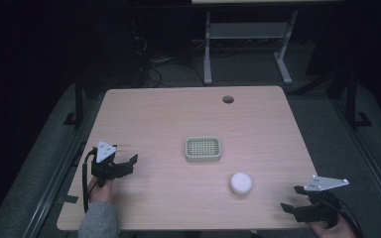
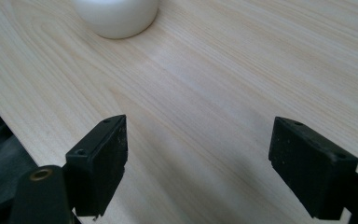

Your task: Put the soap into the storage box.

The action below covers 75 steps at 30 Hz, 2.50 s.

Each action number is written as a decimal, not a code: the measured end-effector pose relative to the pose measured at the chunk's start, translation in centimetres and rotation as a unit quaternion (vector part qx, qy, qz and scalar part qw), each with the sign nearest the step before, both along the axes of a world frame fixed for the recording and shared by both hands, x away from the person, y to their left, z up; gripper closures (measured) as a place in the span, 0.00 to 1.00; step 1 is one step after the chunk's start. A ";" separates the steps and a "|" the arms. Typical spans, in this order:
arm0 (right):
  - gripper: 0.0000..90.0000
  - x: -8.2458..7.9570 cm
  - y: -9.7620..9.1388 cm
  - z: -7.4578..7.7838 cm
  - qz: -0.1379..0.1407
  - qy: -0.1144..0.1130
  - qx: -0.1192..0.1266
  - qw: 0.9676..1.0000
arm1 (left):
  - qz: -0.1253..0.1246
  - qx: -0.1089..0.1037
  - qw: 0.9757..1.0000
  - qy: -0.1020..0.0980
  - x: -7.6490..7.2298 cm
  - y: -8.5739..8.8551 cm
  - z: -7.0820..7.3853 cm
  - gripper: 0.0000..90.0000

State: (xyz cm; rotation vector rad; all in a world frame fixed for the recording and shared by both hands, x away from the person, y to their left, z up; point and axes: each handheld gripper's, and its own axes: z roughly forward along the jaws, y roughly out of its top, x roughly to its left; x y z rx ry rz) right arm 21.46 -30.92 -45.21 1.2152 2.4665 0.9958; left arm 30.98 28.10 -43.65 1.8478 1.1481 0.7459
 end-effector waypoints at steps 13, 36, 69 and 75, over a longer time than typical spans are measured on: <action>0.20 0.7 1.7 1.5 0.030 -0.001 -0.023 0.999 | -0.002 0.000 1.000 0.000 -0.1 0.1 0.0 0.16; 0.20 2.1 4.6 4.2 0.077 0.018 -0.058 0.995 | -0.007 0.000 1.000 -0.001 -0.2 -0.1 0.1 0.17; 0.18 4.9 9.1 5.9 0.133 0.044 -0.097 0.985 | -0.005 0.001 1.000 -0.002 -0.2 -0.1 0.2 0.16; 0.18 5.4 9.9 5.9 0.142 0.052 -0.102 0.983 | -0.007 0.001 1.000 -0.005 -0.2 -0.1 0.2 0.16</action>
